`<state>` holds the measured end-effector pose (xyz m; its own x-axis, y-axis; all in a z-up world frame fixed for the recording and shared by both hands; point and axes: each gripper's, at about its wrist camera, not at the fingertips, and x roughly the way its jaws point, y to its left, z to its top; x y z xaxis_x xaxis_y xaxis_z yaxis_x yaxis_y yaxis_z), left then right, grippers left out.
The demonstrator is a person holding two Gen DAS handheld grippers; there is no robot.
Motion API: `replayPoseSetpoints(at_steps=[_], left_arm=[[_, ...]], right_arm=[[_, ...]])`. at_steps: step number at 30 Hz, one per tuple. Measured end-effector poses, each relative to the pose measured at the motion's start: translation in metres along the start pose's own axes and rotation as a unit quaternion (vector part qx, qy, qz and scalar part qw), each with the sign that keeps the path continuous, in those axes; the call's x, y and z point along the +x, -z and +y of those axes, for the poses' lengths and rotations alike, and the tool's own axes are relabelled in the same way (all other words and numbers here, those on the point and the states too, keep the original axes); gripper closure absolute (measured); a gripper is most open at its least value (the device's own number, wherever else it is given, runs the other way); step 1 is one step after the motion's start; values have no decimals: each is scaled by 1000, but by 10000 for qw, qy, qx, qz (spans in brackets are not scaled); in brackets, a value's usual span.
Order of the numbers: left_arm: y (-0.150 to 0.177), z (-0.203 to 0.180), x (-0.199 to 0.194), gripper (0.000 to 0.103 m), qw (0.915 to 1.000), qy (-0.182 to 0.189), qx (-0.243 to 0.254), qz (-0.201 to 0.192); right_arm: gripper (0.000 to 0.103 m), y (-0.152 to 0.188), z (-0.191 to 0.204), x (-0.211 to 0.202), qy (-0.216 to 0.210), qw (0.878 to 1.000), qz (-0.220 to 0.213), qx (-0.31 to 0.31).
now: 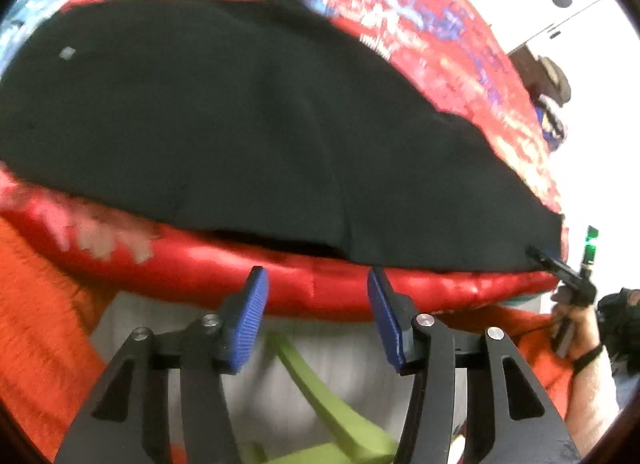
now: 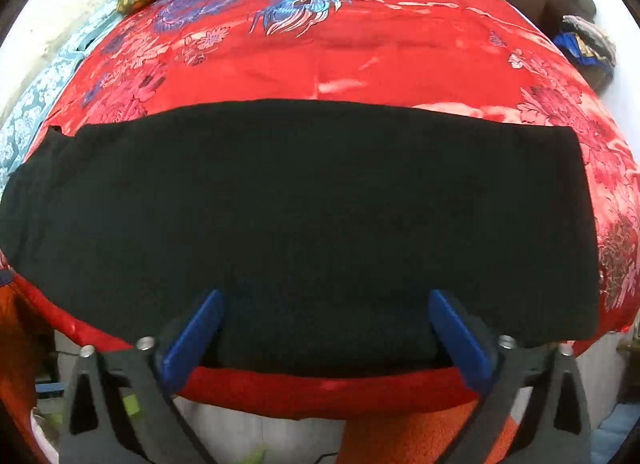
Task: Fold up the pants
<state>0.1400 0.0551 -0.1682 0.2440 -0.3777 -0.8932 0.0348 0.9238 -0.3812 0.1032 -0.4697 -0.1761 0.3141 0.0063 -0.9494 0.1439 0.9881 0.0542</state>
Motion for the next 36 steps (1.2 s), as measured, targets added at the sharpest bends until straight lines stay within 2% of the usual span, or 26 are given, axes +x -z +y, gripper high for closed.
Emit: replayPoseSetpoints(at_steps=[1, 3, 5, 7, 8, 10, 13, 14, 16, 17, 18, 19, 20, 21, 22, 23, 25, 26, 27, 28, 29, 30, 32, 36], left_arm=[[-2, 0, -8, 49, 9999, -10, 32, -163], [-18, -3, -15, 40, 9982, -152, 226, -541], [-41, -2, -8, 34, 9942, -495, 437, -848], [-64, 4, 11, 33, 9894, -918, 626, -933], [-78, 15, 26, 35, 9861, -1288, 616, -852], [-96, 42, 47, 43, 9810, -1749, 363, -761], [-108, 70, 46, 55, 9792, -1750, -59, -1026], [-110, 74, 44, 59, 9792, -1739, -152, -1039], [-112, 81, 41, 61, 9796, -1684, -243, -1065], [-111, 85, 40, 67, 9798, -1655, -266, -1087], [-111, 88, 39, 77, 9794, -1672, -286, -1097], [-112, 90, 39, 81, 9789, -1683, -326, -1109], [-113, 94, 37, 86, 9793, -1621, -445, -1130], [-112, 98, 36, 88, 9800, -1522, -568, -1150], [-111, 99, 34, 88, 9805, -1426, -668, -1178], [-110, 100, 32, 87, 9811, -1308, -759, -1206], [-109, 95, 30, 75, 9818, -1135, -856, -1263], [-107, 93, 27, 56, 9818, -1086, -842, -1313], [-105, 87, 23, 36, 9809, -1088, -763, -1419], [-103, 81, 21, 28, 9790, -1194, -676, -1508], [-100, 73, 17, 19, 9756, -1381, -542, -1620], [-98, 65, 13, 18, 9730, -1492, -386, -1719], [-97, 56, 10, 18, 9733, -1452, -215, -1766], [-96, 45, 11, 18, 9723, -1547, -22, -1752]], right_arm=[[0, 0, -1, 0, -10, 10000, -41, 53], [0, 0, -5, 0, -57, 9998, -109, 159], [0, 2, -8, -2, -119, 9996, -150, 227], [0, 1, -10, -2, -165, 9994, -139, 252], [0, 2, -10, -3, -197, 9993, -137, 275], [0, 3, -14, -3, -315, 9986, -179, 380], [0, 7, -25, -4, -622, 9952, -403, 643], [0, 8, -27, -6, -703, 9941, -471, 677], [0, 7, -28, -9, -818, 9932, -492, 670], [0, 5, -31, -11, -935, 9918, -499, 720], [1, 3, -40, -18, -1188, 9871, -573, 909], [1, 3, -52, -27, -1409, 9805, -740, 1151], [1, 4, -77, -46, -1629, 9672, -1142, 1578], [1, 4, -91, -56, -1670, 9597, -1359, 1805], [1, 6, -123, -72, -1678, 9448, -1684, 2255], [1, 8, -147, -79, -1695, 9340, -1797, 2581], [1, 13, -198, -80, -1743, 9157, -1658, 3219], [2, 15, -214, -77, -1764, 9130, -1522, 3350], [8, 17, -229, -73, -1747, 9134, -1350, 3419], [16, 19, -236, -71, -1751, 9144, -1258, 3425], [19, 20, -241, -66, -1838, 9156, -1134, 3390], [23, 20, -243, -61, -1995, 9162, -1022, 3322], [30, 17, -239, -52, -2199, 9205, -860, 3113], [43, 6, -228, -36, -2277, 9367, -594, 2594]])
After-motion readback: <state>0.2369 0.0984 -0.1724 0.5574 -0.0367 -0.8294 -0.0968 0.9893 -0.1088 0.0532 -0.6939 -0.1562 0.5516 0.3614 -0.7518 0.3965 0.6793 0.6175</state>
